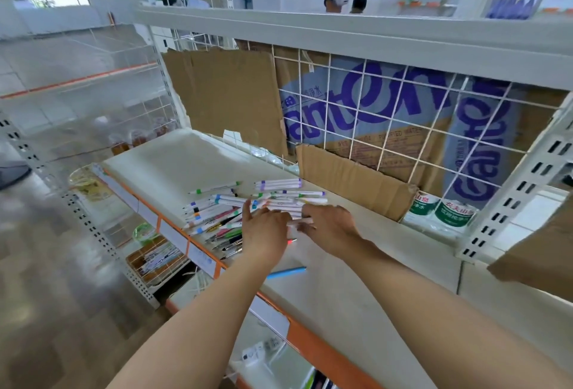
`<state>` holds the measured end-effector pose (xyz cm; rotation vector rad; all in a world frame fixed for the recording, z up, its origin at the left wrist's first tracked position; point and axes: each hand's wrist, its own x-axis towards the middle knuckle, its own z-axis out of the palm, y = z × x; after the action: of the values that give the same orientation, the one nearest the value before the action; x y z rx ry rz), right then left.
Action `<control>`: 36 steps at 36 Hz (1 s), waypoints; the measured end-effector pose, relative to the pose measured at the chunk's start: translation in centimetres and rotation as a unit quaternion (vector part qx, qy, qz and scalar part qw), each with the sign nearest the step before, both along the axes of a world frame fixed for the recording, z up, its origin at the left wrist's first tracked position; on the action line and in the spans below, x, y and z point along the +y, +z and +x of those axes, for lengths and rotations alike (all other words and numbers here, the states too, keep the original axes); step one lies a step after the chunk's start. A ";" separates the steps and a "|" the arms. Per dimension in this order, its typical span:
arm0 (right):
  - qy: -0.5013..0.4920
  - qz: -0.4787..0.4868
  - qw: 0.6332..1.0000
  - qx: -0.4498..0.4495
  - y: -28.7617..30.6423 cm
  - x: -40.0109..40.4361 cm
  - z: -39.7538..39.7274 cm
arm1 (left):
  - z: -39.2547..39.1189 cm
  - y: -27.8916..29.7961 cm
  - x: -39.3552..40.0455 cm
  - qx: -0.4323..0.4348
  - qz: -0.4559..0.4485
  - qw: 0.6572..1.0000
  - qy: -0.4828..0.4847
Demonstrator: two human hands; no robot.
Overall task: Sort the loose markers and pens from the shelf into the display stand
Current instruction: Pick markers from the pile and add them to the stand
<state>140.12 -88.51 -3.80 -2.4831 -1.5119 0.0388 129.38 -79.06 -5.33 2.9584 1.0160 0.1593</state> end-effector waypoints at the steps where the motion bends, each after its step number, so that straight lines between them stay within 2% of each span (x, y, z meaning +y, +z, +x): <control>1: -0.019 0.003 1.000 0.024 0.4 -0.2 0.1 | -0.1 0.0 0.1 0.002 -0.006 1.000 0.003; 3: -0.072 0.025 0.993 0.092 1.0 -0.3 0.4 | -0.2 0.2 -0.1 -0.011 -0.034 0.999 0.013; 5: -0.122 0.081 0.968 0.204 1.1 -0.1 0.7 | -0.2 0.5 -0.4 -0.036 -0.072 0.996 0.034; 6: -0.138 0.121 0.941 0.282 1.2 0.1 0.8 | -0.1 0.5 -0.5 -0.052 -0.092 0.993 0.046; 8: -0.159 0.204 0.853 0.453 1.4 0.3 0.7 | -0.2 0.6 -0.8 -0.104 -0.141 0.982 0.071; 10: -0.167 0.257 0.773 0.556 1.5 0.4 0.5 | -0.3 0.6 -0.9 -0.164 -0.201 0.962 0.086; 12: -0.155 0.276 0.757 0.572 1.5 0.5 0.5 | -0.1 0.1 -0.9 -0.201 -0.248 0.945 0.074; 15: -0.132 0.289 0.781 0.538 1.4 0.2 0.3 | 0.3 -0.9 -0.9 -0.239 -0.346 0.906 0.049; 17: -0.136 0.302 0.809 0.485 1.1 0.0 0.4 | 0.8 -2.4 -0.5 -0.259 -0.376 0.888 0.055; 20: -0.138 0.323 0.869 0.349 0.8 -0.5 0.6 | 0.6 -0.6 -2.3 -0.301 -0.387 0.868 0.076; 23: -0.145 0.322 0.905 0.237 0.6 -1.8 0.7 | 0.4 0.5 -3.3 -0.346 -0.355 0.863 0.099; 26: -0.160 0.332 0.914 0.170 0.5 -3.4 1.0 | 0.0 0.6 -3.5 -0.392 -0.324 0.855 0.104; 30: -0.189 0.341 0.910 0.138 0.2 -5.3 1.8 | -0.4 1.1 -3.5 -0.427 -0.318 0.840 0.098; 36: -0.235 0.362 0.899 0.075 0.1 -8.3 2.5 | -0.2 1.5 -3.4 -0.434 -0.329 0.838 0.037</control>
<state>142.66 -96.85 -3.72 -2.0739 -0.6435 -0.3429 129.18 -82.43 -3.83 1.8668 0.7943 0.8535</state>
